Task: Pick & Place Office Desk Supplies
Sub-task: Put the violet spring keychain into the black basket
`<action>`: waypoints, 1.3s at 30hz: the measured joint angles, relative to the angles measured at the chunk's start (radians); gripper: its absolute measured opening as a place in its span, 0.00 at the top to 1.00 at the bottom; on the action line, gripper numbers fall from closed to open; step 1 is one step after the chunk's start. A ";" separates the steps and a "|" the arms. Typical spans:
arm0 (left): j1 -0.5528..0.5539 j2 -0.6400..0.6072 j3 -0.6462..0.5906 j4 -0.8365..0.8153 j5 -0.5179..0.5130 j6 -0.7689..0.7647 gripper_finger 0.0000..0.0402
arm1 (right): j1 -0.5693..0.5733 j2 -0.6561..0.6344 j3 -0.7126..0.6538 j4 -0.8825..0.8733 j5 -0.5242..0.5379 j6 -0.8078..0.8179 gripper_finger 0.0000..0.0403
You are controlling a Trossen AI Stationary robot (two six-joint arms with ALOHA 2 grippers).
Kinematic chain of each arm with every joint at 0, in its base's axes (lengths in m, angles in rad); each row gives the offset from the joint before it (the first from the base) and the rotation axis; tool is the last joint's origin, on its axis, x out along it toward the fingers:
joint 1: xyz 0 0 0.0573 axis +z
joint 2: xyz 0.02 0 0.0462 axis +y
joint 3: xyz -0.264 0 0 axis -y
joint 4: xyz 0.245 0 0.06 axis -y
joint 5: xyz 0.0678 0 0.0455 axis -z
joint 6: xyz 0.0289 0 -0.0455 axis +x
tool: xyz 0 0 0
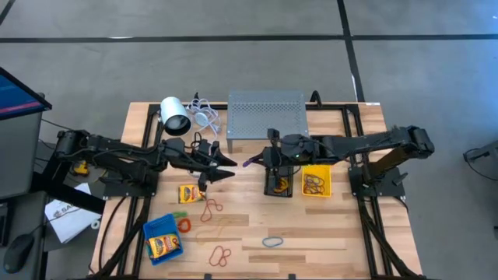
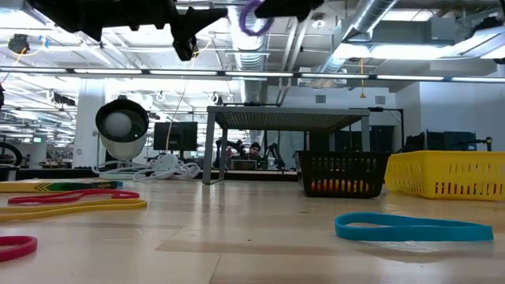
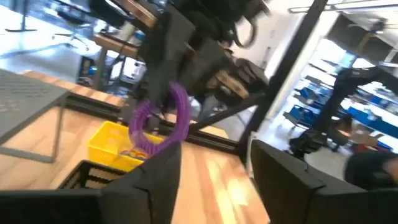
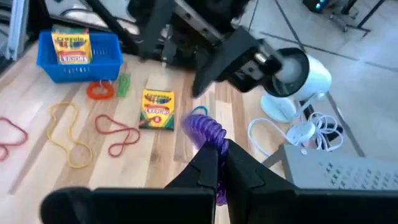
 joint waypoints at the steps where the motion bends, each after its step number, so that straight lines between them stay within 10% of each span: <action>1: -0.001 -0.002 0.000 0.000 0.019 0.000 0.50 | -0.003 -0.016 0.001 -0.044 0.001 0.018 1.00; 10: -0.018 -0.003 0.000 0.020 0.166 0.116 0.49 | -0.064 -0.161 -0.001 -0.453 -0.056 0.301 1.00; 17: -0.072 -0.003 0.007 -0.137 -0.116 0.299 0.57 | -0.068 -0.192 -0.011 -0.644 -0.092 0.418 1.00; 39: -0.159 0.019 0.063 -0.328 -0.281 0.289 0.59 | -0.109 -0.122 -0.371 -0.280 -0.294 0.529 1.00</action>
